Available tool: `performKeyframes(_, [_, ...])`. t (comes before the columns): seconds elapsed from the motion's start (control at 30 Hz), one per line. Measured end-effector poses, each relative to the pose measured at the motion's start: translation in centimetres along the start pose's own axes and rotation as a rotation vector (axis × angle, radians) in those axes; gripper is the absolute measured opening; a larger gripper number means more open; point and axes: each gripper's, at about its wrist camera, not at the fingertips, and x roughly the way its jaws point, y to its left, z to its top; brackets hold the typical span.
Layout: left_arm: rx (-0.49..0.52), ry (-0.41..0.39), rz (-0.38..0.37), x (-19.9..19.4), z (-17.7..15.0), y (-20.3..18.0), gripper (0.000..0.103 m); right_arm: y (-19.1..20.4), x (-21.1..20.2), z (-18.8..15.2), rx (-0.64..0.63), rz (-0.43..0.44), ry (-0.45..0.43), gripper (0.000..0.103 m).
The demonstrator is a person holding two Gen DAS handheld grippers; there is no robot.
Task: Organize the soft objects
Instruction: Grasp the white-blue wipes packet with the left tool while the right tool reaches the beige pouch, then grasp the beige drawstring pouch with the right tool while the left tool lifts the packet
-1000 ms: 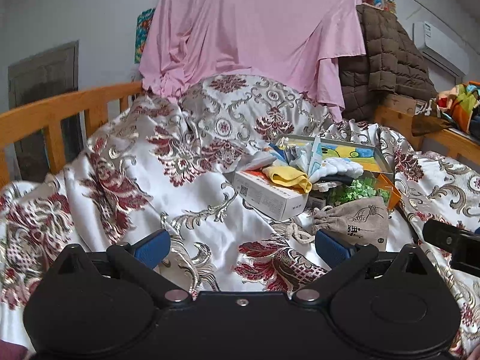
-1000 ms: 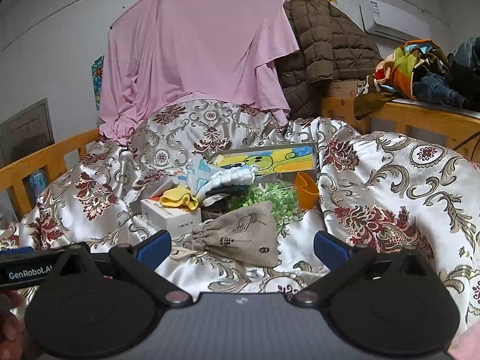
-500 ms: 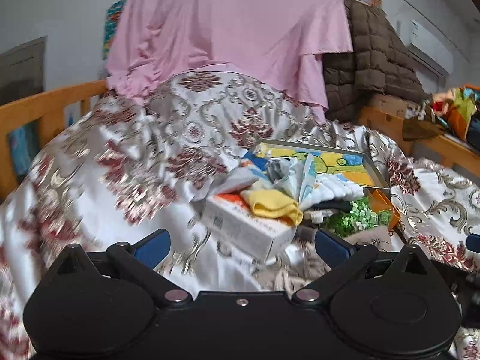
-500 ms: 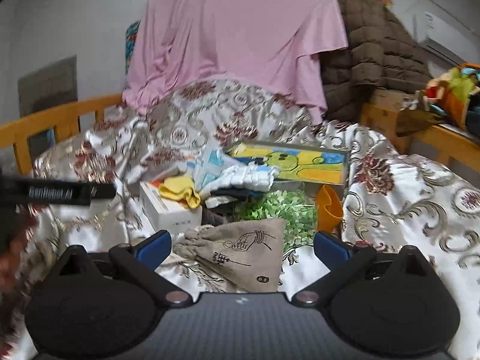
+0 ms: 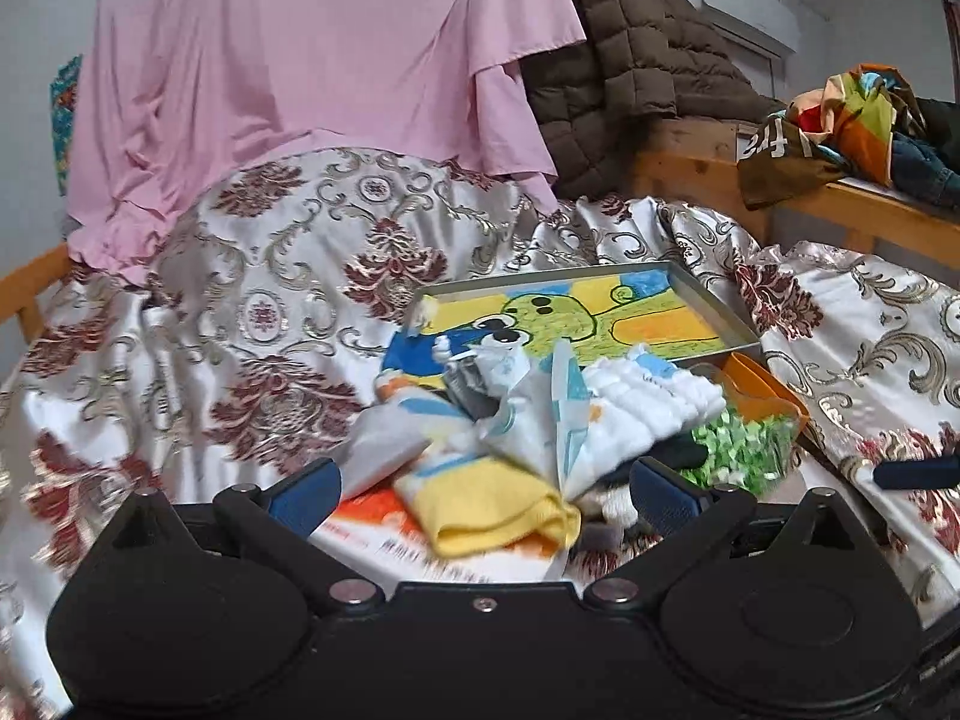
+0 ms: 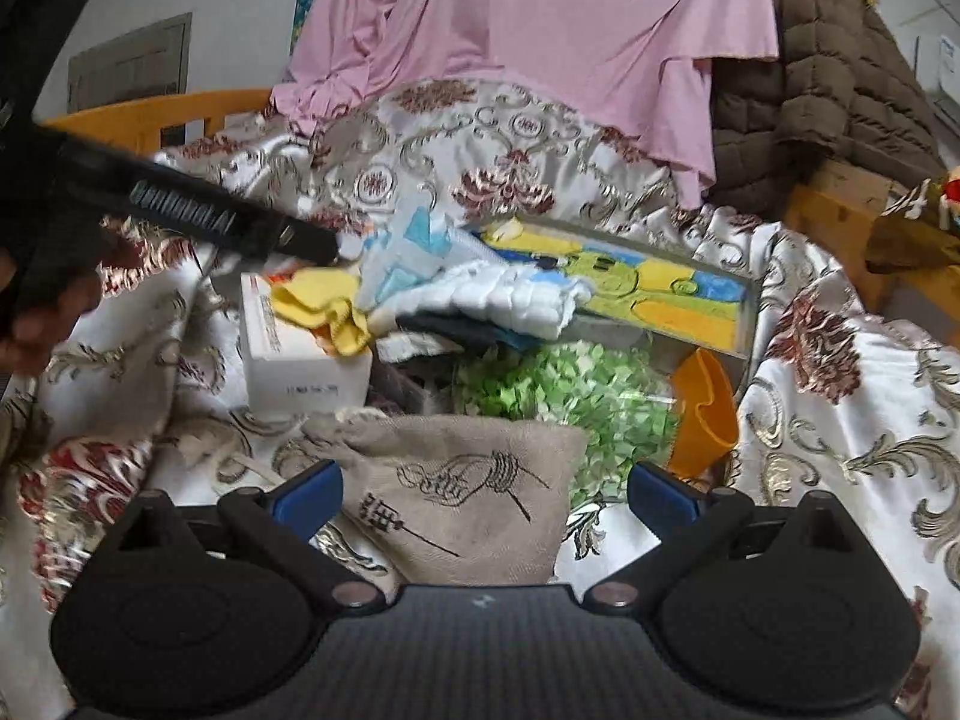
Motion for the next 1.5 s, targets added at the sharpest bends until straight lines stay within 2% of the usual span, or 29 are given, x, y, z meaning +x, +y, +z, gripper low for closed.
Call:
performKeyframes(0.13, [-0.063,0.016,-0.035,2.7,0.8,0.4,0.102,-0.3,1.9,-0.5,-0.008,0.026,0.028,0.103])
performKeyframes(0.3, [-0.092,0.025,-0.049,5.4,1.6,-0.1,0.102,-0.5,3.4,-0.8,-0.011,0.06,0.071,0.103])
performKeyframes(0.43, [-0.095,0.052,-0.024,7.3,1.8,-0.7,0.099,-0.5,3.7,-1.3,0.008,0.087,0.097,0.101])
performKeyframes(0.57, [-0.104,0.08,-0.016,8.3,1.9,-1.0,0.089,-0.4,3.8,-1.7,0.006,0.093,0.11,0.091])
performKeyframes(0.63, [-0.124,0.089,-0.022,8.5,1.8,-0.7,0.088,-0.6,3.8,-1.7,0.021,0.11,0.119,0.086])
performKeyframes(0.73, [-0.187,0.102,-0.024,8.7,1.7,-0.1,0.081,-0.5,3.6,-1.6,0.022,0.11,0.112,0.084])
performKeyframes(0.87, [-0.253,0.113,-0.048,9.0,1.6,0.6,0.067,-0.3,3.6,-1.5,0.023,0.112,0.104,0.08])
performKeyframes(0.9, [-0.255,0.112,-0.05,9.0,1.6,0.6,0.065,-0.3,3.5,-1.5,0.022,0.111,0.101,0.077])
performKeyframes(0.97, [-0.256,0.107,-0.051,8.9,1.6,0.5,0.052,-0.3,3.5,-1.5,0.023,0.109,0.096,0.071])
performKeyframes(1.03, [-0.255,0.108,-0.047,8.8,1.7,0.3,0.048,-0.4,3.4,-1.5,0.026,0.109,0.095,0.064])
performKeyframes(1.23, [-0.262,0.094,-0.05,8.1,1.5,0.1,0.044,-0.1,3.1,-1.5,0.009,0.099,0.074,0.042])
performKeyframes(1.5, [-0.255,0.047,-0.041,5.2,1.2,-0.2,0.043,0.4,2.0,-0.9,-0.026,0.072,0.011,0.028])
